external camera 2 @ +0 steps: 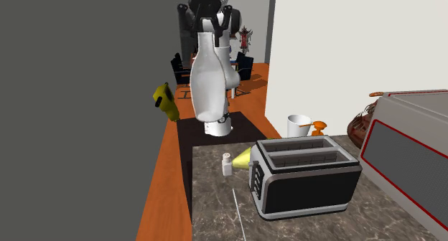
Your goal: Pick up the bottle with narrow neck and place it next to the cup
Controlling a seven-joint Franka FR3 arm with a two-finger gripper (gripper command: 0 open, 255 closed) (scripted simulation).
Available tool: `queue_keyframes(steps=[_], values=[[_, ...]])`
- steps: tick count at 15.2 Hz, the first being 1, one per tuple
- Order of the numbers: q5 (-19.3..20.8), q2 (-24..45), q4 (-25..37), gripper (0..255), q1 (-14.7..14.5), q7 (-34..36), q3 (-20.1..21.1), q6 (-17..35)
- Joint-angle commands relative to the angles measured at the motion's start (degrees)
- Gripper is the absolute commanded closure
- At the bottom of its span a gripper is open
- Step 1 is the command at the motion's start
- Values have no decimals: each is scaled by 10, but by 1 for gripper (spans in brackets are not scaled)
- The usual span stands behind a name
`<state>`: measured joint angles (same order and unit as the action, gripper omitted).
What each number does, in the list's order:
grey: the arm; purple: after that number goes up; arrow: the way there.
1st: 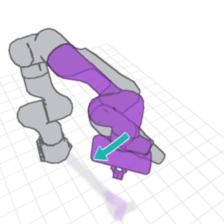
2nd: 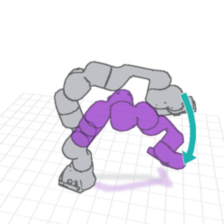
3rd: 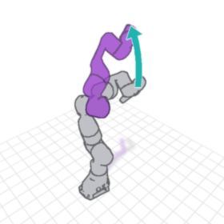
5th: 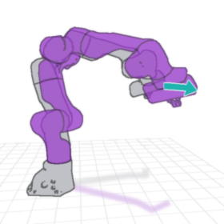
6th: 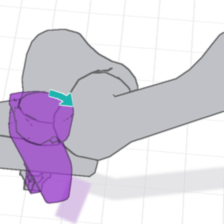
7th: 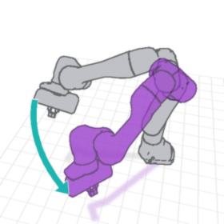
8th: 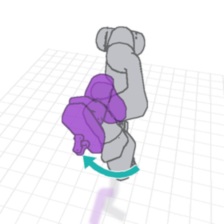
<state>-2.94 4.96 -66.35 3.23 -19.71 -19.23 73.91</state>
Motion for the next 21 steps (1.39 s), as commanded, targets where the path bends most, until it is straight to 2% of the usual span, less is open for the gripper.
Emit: queue_keyframes(steps=[1,2,6,11,21], values=[[-7,17,40,255,5,-3,-3,-24],[-8,21,49,255,6,-4,-3,-29],[29,-78,-71,255,-36,53,27,-2],[50,-172,-174,255,-65,124,73,10],[41,-302,-298,255,-101,261,172,0]])
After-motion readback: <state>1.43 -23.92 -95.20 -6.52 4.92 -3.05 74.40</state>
